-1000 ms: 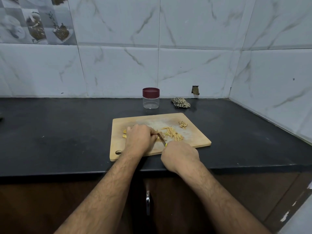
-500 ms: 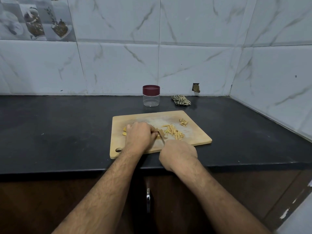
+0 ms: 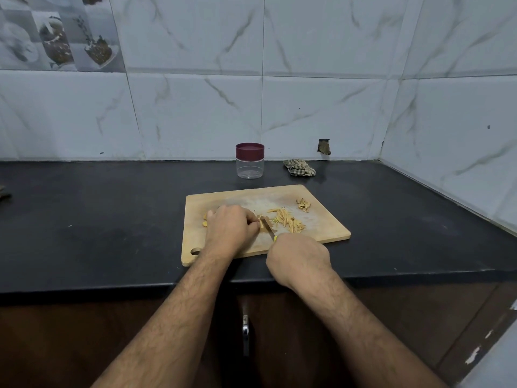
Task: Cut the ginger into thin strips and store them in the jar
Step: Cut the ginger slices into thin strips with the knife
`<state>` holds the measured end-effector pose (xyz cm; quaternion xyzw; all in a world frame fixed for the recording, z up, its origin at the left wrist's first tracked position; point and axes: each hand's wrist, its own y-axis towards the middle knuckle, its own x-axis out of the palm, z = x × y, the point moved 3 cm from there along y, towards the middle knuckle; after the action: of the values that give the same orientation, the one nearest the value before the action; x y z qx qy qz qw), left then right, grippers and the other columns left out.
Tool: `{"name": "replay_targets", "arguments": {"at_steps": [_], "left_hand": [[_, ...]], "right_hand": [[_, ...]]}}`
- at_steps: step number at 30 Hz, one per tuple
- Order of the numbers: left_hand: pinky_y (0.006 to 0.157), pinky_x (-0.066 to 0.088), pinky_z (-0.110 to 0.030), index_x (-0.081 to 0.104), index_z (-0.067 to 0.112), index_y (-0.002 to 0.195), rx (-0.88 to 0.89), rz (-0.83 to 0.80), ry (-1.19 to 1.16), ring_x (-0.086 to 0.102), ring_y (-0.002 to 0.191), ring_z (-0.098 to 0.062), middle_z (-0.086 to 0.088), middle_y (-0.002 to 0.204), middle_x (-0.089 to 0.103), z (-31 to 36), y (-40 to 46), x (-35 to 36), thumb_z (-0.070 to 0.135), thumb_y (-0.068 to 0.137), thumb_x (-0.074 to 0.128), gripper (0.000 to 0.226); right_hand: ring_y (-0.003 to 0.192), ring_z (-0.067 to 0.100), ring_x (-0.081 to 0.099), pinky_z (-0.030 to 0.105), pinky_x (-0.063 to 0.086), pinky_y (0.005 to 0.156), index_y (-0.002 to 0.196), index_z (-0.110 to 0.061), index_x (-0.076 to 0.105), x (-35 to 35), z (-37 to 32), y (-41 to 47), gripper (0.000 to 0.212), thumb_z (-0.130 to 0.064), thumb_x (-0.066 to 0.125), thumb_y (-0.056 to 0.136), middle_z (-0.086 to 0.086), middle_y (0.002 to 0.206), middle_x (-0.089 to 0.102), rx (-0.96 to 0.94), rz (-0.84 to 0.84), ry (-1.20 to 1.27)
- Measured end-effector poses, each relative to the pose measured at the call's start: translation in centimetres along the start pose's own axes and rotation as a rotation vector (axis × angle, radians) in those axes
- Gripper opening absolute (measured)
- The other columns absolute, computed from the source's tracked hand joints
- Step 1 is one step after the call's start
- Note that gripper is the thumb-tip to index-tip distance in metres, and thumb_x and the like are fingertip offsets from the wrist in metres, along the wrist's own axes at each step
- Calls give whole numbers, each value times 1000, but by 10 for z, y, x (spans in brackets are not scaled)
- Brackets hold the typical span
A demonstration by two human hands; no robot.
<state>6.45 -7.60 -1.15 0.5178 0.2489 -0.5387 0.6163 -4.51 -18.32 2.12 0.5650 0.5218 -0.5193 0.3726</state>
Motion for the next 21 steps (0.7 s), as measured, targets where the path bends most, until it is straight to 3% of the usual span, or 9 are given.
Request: {"name": "replay_targets", "arguments": {"at_steps": [16,21], "left_hand": [[92,30,-40,76,34,87,-21,5,-1,56,103,-17,13,96,72,1,-1,-2,36,91,60,17],[93,29,-40,76,36,89,-34,19,-7,56,102,-15,15,92,71,1,0,-1,39,91,61,16]], "right_hand": [[107,24,60,34,47,81,121,-14,62,-3,-11,6,28,-14,47,97,4,120,64,-58,7,-112],[88,23,55,34,45,73,116,-16,61,7,6,-3,23,-19,50,96,3,109,63,-2,-13,-56]]}}
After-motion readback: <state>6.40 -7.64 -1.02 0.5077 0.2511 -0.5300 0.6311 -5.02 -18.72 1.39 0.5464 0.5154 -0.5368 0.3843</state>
